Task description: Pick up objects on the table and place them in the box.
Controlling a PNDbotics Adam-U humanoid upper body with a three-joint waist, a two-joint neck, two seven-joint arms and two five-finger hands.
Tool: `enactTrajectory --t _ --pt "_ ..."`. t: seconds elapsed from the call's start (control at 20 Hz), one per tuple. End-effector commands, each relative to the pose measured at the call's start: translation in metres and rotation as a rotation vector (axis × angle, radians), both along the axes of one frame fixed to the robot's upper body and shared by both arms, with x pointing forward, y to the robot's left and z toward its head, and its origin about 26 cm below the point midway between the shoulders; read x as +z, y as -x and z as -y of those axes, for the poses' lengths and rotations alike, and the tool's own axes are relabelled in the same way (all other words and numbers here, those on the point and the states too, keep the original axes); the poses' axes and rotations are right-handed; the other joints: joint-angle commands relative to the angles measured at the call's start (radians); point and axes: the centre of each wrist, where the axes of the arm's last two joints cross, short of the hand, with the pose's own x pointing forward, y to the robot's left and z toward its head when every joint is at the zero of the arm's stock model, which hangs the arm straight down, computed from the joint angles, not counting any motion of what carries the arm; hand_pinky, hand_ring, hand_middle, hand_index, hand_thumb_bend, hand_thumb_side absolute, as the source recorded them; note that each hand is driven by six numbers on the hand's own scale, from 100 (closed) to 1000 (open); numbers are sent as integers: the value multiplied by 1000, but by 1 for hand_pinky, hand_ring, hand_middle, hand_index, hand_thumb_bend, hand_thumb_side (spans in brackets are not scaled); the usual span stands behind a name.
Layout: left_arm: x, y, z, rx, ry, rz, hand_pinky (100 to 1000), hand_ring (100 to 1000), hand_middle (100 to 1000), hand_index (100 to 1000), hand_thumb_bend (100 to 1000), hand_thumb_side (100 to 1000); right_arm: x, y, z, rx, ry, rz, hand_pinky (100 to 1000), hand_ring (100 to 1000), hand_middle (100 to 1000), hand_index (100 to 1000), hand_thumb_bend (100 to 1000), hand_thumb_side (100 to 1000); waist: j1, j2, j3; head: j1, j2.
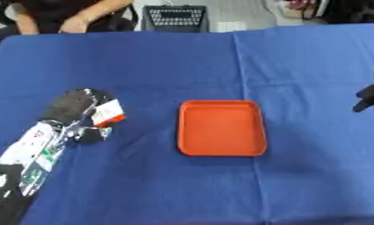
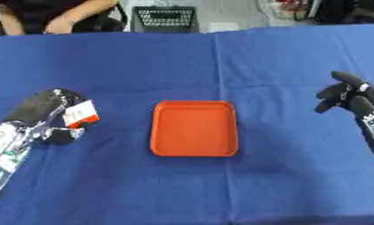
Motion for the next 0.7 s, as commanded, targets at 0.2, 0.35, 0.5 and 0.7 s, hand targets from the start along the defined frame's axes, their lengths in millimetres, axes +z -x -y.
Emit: enactTrajectory --t 0.2,0.35,0.5,0.7 --pt "42 -3 0 -21 33 98 816 730 513 816 111 297 5 1 2 1 26 8 581 570 661 941 100 935 1 -15 0 6 -9" --pt "55 -5 8 -60 54 115 818 730 514 804 143 219 5 1 2 2 27 7 581 570 661 941 100 935 2 -15 -1 8 -11" --pt "62 -7 20 -114 62 113 818 731 515 781 135 221 5 1 2 5 28 6 581 570 661 942 100 935 2 -16 -4 10 -12" --pt "68 -11 42 -200 54 103 816 731 515 771 139 221 5 1 2 7 27 6 581 570 661 942 100 935 2 -17 -10 14 -14"
